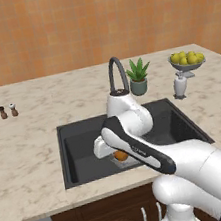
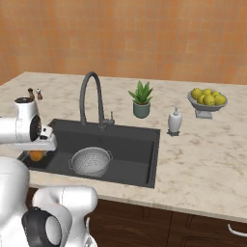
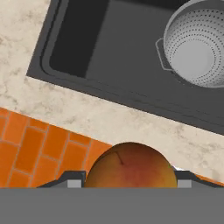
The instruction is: Put the colander in the sink, put the peach in the colander, and turn on the sink faucet and pour water over the colander.
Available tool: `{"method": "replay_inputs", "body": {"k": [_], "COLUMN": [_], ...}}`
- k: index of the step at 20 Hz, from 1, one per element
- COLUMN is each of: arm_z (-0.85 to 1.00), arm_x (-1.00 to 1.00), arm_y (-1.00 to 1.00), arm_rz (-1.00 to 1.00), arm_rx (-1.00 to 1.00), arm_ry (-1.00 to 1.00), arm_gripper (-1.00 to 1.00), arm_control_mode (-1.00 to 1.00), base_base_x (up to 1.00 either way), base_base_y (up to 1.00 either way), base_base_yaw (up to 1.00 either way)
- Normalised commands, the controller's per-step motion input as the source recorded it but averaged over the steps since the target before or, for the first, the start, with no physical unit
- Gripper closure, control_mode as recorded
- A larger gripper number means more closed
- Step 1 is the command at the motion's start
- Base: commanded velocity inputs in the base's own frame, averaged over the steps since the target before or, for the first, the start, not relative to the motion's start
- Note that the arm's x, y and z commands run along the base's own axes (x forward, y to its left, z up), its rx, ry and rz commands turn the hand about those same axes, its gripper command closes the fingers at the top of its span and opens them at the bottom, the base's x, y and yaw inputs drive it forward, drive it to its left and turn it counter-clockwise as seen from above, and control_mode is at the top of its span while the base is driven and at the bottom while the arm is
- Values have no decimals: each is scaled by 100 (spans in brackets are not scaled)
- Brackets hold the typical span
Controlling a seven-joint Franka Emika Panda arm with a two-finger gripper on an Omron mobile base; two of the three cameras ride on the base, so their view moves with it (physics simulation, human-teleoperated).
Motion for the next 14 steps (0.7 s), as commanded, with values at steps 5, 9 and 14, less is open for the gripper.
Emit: {"method": "replay_inputs", "body": {"k": [5, 9, 14], "arm_z": [7, 3, 4], "arm_x": [-18, -3, 14], "arm_y": [-95, -97, -85], "arm_rz": [25, 11, 15], "arm_rx": [0, 9, 11], "arm_ry": [-1, 0, 0], "arm_gripper": [100, 100, 100], "arm_control_mode": [-100, -100, -100], "base_base_x": [0, 0, 0], "base_base_y": [0, 0, 0], "base_base_yaw": [0, 0, 0]}}
